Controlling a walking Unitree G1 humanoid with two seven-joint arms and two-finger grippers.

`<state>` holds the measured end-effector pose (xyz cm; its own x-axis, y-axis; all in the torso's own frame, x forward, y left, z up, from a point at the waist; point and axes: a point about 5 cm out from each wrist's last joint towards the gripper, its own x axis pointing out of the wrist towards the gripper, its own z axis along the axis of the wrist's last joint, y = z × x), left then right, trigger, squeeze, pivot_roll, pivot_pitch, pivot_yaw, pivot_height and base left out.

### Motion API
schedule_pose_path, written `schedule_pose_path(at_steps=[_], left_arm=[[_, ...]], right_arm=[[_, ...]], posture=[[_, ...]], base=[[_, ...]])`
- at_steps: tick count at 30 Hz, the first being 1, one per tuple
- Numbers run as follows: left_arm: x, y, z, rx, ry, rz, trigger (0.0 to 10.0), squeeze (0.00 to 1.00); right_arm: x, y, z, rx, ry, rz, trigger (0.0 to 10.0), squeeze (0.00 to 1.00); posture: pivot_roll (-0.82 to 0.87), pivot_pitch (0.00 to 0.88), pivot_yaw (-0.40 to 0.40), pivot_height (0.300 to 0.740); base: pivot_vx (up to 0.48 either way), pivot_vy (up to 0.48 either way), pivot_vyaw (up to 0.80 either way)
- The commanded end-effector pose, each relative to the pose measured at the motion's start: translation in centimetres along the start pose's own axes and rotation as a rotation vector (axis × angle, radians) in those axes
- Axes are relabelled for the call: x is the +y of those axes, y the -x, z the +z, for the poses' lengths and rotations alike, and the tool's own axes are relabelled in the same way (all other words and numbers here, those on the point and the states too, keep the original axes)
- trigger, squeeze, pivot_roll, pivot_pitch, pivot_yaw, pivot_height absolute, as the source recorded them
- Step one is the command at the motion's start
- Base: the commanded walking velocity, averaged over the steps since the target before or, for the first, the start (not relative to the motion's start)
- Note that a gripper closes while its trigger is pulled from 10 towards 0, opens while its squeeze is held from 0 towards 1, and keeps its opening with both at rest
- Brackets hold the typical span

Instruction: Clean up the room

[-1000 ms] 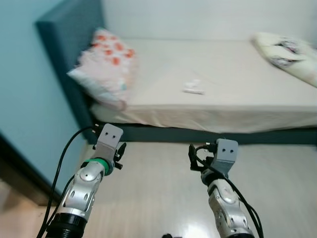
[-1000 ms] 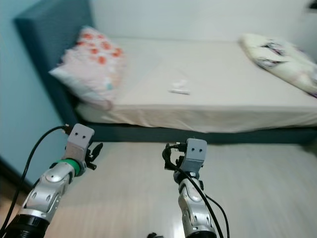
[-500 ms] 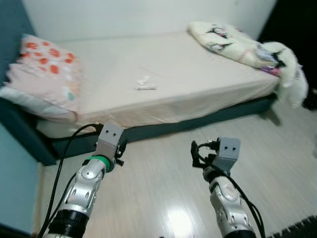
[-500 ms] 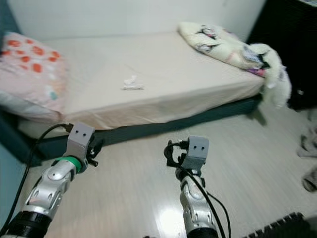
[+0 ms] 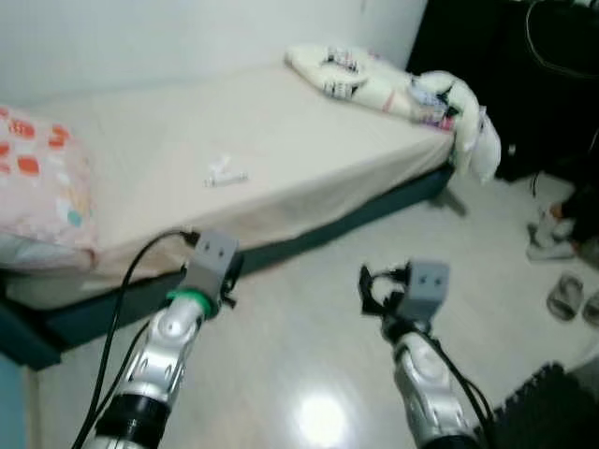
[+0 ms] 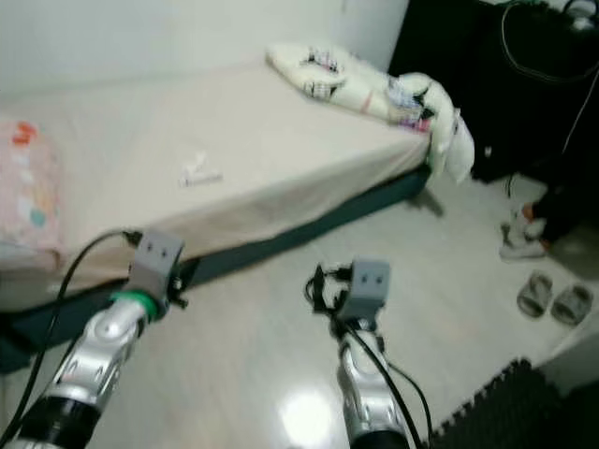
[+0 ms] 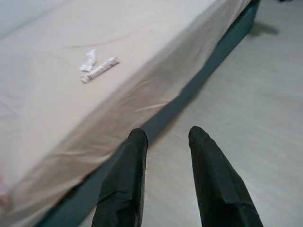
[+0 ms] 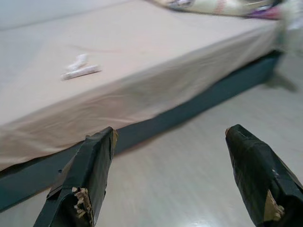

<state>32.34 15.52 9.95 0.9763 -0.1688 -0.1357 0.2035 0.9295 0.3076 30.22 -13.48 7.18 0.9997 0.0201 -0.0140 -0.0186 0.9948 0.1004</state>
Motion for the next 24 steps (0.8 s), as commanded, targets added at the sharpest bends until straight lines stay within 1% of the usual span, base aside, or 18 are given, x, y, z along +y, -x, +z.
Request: schedule_pose_path(at_steps=[1, 2, 7, 9, 10, 13, 19, 20, 24], left_arm=[[-0.8, 0.2, -1.1, 0.025, -0.041, -0.023, 10.0, 0.0], [-0.8, 0.3, -1.5, 0.03, -0.056, -0.025, 10.0, 0.0], [-0.9, 0.4, -1.6, 0.028, -0.058, -0.026, 10.0, 0.0], [-0.9, 0.3, -1.3, 0.018, -0.054, -0.026, 10.0, 0.0], [-0.9, 0.3, -1.3, 0.018, -0.054, -0.026, 10.0, 0.0], [-0.7, -0.2, -0.3, -0.029, -0.048, -0.013, 10.0, 0.0], [-0.8, -0.3, 0.3, -0.054, -0.056, -0.017, 10.0, 0.0], [-0.8, -0.4, 0.5, -0.062, -0.058, -0.019, 10.0, 0.0], [-0.9, -0.4, 0.8, -0.075, -0.057, -0.021, 10.0, 0.0]], right_arm=[[-0.3, 0.1, -0.3, 0.008, 0.009, -0.005, 10.0, 0.0], [-0.2, 0.0, -0.4, 0.008, 0.01, -0.002, 10.0, 0.0], [-0.2, -0.1, -0.1, -0.014, 0.03, 0.002, 10.0, 0.0], [-0.3, -0.2, 0.3, -0.042, 0.092, 0.006, 10.0, 0.0], [-0.3, -0.2, 0.3, -0.042, 0.092, 0.006, 10.0, 0.0], [-1.1, -0.6, 1.5, -0.114, 0.157, -0.013, 10.0, 0.0], [-1.7, -0.7, 2.0, -0.141, 0.163, -0.037, 10.0, 0.0], [-2.0, -0.8, 2.2, -0.155, 0.189, -0.051, 10.0, 0.0], [-2.4, -0.8, 2.3, -0.161, 0.207, -0.058, 10.0, 0.0]], posture=[[0.06, 0.008, 0.041, 0.739], [0.06, 0.008, 0.041, 0.739], [0.06, 0.007, 0.039, 0.739], [0.06, 0.01, 0.039, 0.739], [0.06, 0.01, 0.039, 0.739], [0.06, 0.01, 0.039, 0.739], [0.06, 0.014, 0.036, 0.739], [0.06, 0.014, 0.036, 0.739], [0.06, 0.014, 0.036, 0.739]], base=[[0.416, 0.0, 0.0], [0.416, 0.0, 0.0], [0.418, 0.0, 0.0], [0.42, 0.0, 0.0], [0.42, 0.0, 0.0], [0.42, 0.0, 0.0], [0.42, 0.0, 0.0], [0.416, 0.0, 0.0], [0.417, 0.0, 0.0]])
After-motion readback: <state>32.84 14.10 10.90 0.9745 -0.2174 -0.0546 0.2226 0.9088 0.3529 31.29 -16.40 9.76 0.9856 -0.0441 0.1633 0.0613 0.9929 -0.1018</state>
